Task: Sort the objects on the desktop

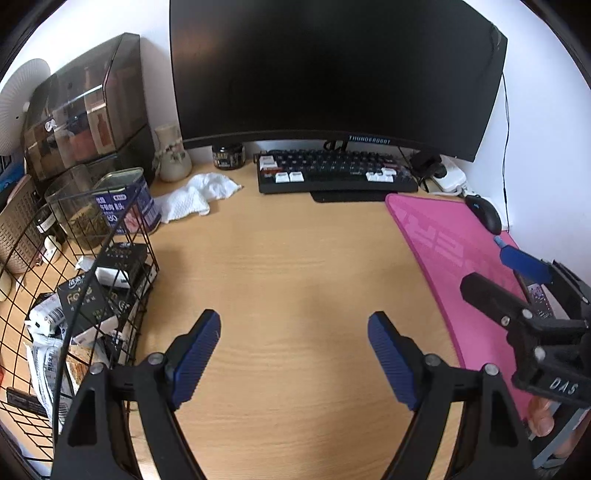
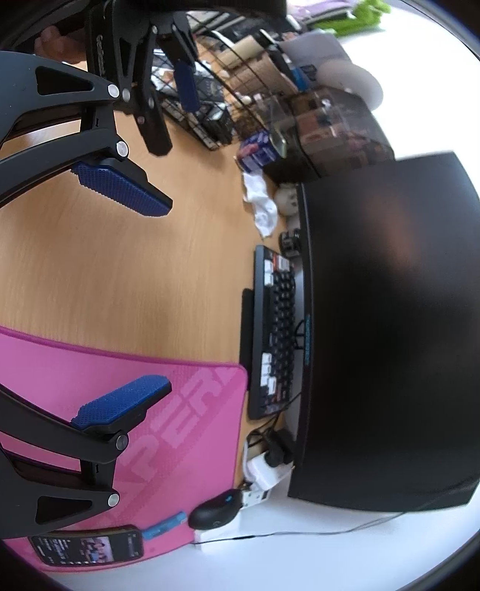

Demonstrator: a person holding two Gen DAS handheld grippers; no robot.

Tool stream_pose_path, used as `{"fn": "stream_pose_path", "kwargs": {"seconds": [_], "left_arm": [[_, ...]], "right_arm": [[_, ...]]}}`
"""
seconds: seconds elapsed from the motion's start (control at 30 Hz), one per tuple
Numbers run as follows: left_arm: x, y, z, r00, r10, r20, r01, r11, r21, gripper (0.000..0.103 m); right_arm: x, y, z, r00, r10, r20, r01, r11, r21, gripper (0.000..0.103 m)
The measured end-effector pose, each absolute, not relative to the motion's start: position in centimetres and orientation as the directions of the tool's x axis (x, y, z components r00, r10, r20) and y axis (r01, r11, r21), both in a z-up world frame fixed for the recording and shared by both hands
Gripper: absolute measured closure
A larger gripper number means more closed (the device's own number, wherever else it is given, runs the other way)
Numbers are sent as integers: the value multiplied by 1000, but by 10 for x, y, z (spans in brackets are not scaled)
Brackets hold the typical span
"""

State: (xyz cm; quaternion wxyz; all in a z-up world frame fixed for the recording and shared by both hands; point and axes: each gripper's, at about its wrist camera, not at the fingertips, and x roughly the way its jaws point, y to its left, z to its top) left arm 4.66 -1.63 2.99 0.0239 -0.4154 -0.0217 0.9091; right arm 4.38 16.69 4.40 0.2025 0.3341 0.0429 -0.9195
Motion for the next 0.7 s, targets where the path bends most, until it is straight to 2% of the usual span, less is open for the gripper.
{"fn": "stream_pose_path", "kwargs": {"seconds": [0.2, 0.33, 0.7], "left_arm": [[51, -17, 33, -662, 37, -748, -7, -999, -44, 20], [51, -16, 31, -657, 44, -753, -12, -999, -47, 20], [50, -18, 26, -645, 34, -764, 2, -999, -47, 20]], "right_arm": [[46, 155, 44, -690, -337, -641, 443, -896, -6, 15], [47, 159, 43, -695, -358, -624, 444, -896, 20, 15], [42, 147, 29, -664, -360, -656, 460, -887, 21, 15]]}}
